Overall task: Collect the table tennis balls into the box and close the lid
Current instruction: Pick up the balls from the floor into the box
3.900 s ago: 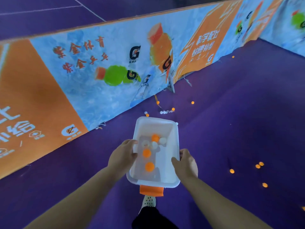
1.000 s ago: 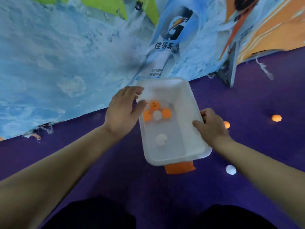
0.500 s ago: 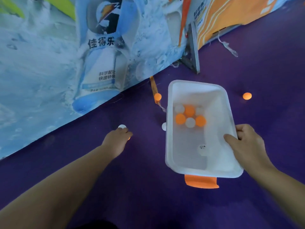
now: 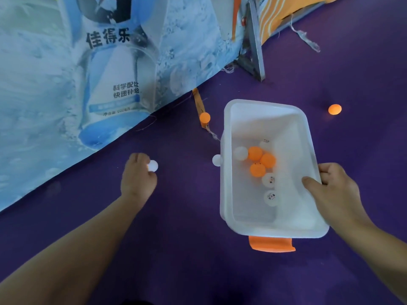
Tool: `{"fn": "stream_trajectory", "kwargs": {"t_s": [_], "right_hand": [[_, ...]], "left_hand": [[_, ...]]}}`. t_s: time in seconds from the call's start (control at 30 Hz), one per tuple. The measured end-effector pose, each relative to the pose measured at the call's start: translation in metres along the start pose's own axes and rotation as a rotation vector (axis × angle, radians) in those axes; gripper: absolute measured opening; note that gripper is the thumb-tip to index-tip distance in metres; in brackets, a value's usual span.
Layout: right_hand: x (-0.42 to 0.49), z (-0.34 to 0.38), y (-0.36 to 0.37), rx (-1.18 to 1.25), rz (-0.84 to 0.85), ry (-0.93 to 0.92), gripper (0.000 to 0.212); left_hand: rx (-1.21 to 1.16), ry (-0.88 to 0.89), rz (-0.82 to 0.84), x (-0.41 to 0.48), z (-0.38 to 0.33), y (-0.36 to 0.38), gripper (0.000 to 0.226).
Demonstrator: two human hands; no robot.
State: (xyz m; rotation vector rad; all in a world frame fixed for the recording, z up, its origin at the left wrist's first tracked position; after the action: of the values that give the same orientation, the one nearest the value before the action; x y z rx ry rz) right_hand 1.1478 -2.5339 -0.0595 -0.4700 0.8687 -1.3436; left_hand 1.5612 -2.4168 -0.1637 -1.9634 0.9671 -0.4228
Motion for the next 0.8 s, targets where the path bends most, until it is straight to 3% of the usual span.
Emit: {"fn": "stream_trajectory", "kwargs": {"t_s": [0.03,0.13,0.2,0.3,0.4,0.47,0.53,0.6,0.7,0.8], "right_hand": [[-0.001,-0.001,0.000,0.005,-0.003,0.002,0.017],[-0.003,-0.007,-0.002,0.016,-0.010,0.019,0.017],[-0.005,-0.012,-0.003,0.012,-0.015,0.031,0.017],[-0.006,-0.020,-0.007,-0.006,-0.020,0.042,0.017],[-0.008,-0.026,-0.012,-0.010,-0.035,0.049,0.017],[-0.011,-0.028,-0.014,0.005,-0.044,0.052,0.017],[-0.013,-0.030,-0.017,0.014,-0.052,0.048,0.017],[-0.015,-0.033,-0.020,0.023,-0.060,0.048,0.017],[-0.017,-0.041,-0.030,0.059,-0.075,0.053,0.015],[-0.017,-0.054,-0.046,0.066,-0.105,0.062,0.014]], "left_hand": [[0.008,-0.078,-0.010,0.006,0.005,-0.001,0.040],[0.098,-0.214,0.162,0.016,0.017,0.015,0.062],[0.141,-0.232,0.225,0.016,0.022,0.025,0.046],[0.075,-0.203,0.160,0.013,0.002,0.020,0.030],[-0.248,-0.043,0.003,0.004,-0.078,-0.002,0.026],[-0.489,0.181,-0.051,-0.014,-0.155,-0.022,0.022],[-0.581,0.452,0.006,-0.042,-0.228,-0.033,0.027],[-0.542,0.640,0.154,-0.075,-0.281,-0.025,0.033],[-0.362,0.693,0.400,-0.107,-0.319,0.011,0.047],[-0.276,0.732,0.378,-0.118,-0.328,0.019,0.052]]}}
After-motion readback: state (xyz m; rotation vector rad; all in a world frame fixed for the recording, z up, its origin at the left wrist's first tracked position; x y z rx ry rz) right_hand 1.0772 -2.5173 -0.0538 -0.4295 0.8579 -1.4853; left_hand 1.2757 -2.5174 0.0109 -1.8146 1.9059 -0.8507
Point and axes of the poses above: each hand's wrist, its own x-axis towards the middle knuckle, its own y-axis out of the palm, z = x × y, the point moved 9 cm from there along x, towards the middle knuckle, and after that the axes turned 6 degrees about -x, right-handed, at the moved point
